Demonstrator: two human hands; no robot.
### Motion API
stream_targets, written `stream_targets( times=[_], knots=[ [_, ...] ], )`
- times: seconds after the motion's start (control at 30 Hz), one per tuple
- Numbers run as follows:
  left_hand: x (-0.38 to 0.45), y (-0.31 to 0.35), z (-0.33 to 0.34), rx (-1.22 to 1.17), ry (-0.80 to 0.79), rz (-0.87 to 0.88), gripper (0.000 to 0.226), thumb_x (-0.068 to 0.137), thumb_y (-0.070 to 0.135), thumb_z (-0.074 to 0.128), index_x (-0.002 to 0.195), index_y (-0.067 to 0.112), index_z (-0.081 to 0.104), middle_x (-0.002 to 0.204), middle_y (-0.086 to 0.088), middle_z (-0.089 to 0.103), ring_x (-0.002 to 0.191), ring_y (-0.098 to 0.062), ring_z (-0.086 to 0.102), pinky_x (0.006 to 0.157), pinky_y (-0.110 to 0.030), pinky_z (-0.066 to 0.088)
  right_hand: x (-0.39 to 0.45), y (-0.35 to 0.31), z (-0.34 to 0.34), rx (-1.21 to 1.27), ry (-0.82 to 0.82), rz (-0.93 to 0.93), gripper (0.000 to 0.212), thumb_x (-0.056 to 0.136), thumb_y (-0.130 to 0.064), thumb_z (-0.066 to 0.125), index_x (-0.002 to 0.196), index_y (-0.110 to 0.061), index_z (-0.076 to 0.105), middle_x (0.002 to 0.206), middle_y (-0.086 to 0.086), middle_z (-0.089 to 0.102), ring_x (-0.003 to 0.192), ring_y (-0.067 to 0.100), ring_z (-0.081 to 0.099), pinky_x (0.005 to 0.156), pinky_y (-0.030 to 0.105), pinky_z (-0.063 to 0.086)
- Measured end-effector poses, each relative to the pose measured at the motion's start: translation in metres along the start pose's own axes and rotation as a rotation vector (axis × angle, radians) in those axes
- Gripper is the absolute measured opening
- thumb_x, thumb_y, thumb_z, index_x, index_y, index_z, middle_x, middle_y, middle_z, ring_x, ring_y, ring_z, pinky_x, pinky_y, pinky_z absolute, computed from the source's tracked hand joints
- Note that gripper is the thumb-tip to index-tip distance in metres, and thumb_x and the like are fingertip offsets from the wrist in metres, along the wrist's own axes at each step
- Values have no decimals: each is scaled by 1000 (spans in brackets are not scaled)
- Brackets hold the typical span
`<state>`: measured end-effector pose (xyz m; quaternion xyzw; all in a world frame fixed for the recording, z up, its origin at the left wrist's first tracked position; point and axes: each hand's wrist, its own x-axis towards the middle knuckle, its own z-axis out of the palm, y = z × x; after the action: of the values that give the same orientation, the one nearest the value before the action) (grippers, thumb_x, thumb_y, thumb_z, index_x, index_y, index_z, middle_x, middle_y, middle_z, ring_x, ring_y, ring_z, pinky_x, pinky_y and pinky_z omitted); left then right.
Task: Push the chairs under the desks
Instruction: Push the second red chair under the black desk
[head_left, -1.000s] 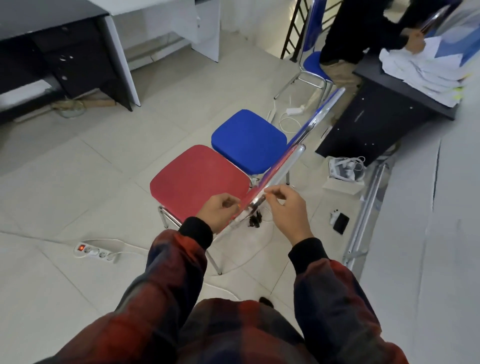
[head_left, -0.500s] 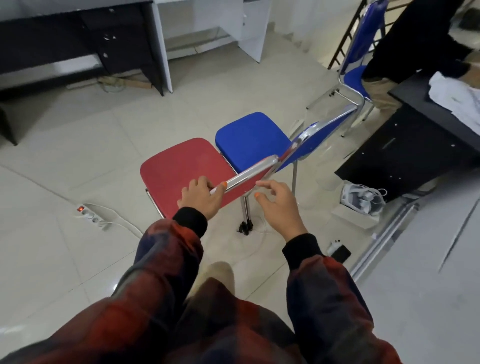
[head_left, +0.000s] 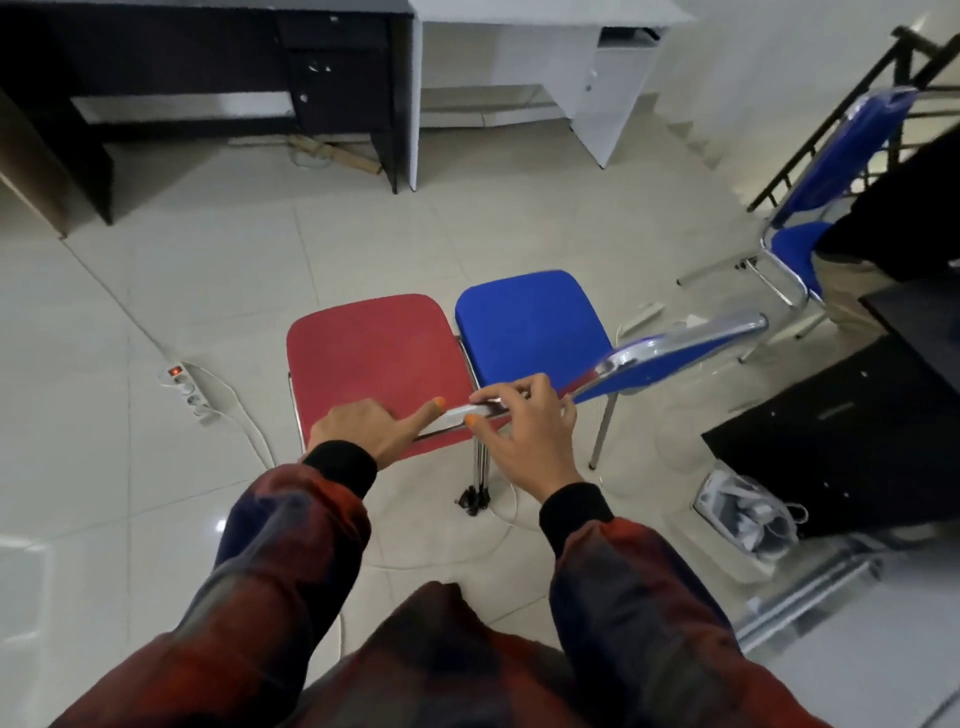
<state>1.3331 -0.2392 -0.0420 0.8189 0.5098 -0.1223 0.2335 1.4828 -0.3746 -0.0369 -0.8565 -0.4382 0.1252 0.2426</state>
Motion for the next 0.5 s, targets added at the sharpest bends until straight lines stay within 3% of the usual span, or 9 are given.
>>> stream_targets(
  times=[0.07, 0.13, 0.3, 0.4, 0.5],
  knots=[
    [3, 3, -2, -17, 11, -33, 101, 63, 99, 11, 72, 19, 72, 70, -1, 67, 65, -18, 59, 56, -29, 37, 19, 5, -6, -24, -60, -40, 30, 86, -59, 67, 101, -33, 68, 101, -7, 43, 99, 12, 40, 101, 43, 40],
    [3, 4, -3, -18, 50, -47, 91, 71, 94, 17, 76, 21, 73, 73, 0, 67, 66, -19, 57, 60, -30, 39, 35, 7, -10, -26, -116, -31, 31, 85, -63, 66, 90, -32, 66, 94, -7, 45, 99, 16, 41, 91, 42, 45],
    [-5, 4, -2, -48, 148, -108, 69, 85, 79, 31, 84, 25, 73, 77, 2, 66, 74, -22, 57, 68, -31, 42, 59, 0, 3, -151, -260, -44, 48, 84, -74, 50, 90, -32, 73, 93, -9, 59, 97, 15, 52, 86, 39, 47],
    [0, 0, -5, -63, 205, -153, 60, 85, 73, 37, 82, 26, 74, 74, 2, 63, 73, -23, 55, 69, -31, 41, 71, -11, 12, -249, -270, -34, 54, 86, -68, 45, 75, -24, 75, 71, -9, 69, 74, 18, 64, 72, 35, 54],
    [7, -2, -9, -73, 222, -155, 53, 85, 67, 41, 80, 26, 74, 73, 3, 61, 73, -24, 55, 69, -30, 39, 82, -14, 12, -316, -301, -53, 53, 88, -62, 45, 73, -22, 74, 66, -5, 68, 66, 19, 61, 61, 29, 47]
  ],
)
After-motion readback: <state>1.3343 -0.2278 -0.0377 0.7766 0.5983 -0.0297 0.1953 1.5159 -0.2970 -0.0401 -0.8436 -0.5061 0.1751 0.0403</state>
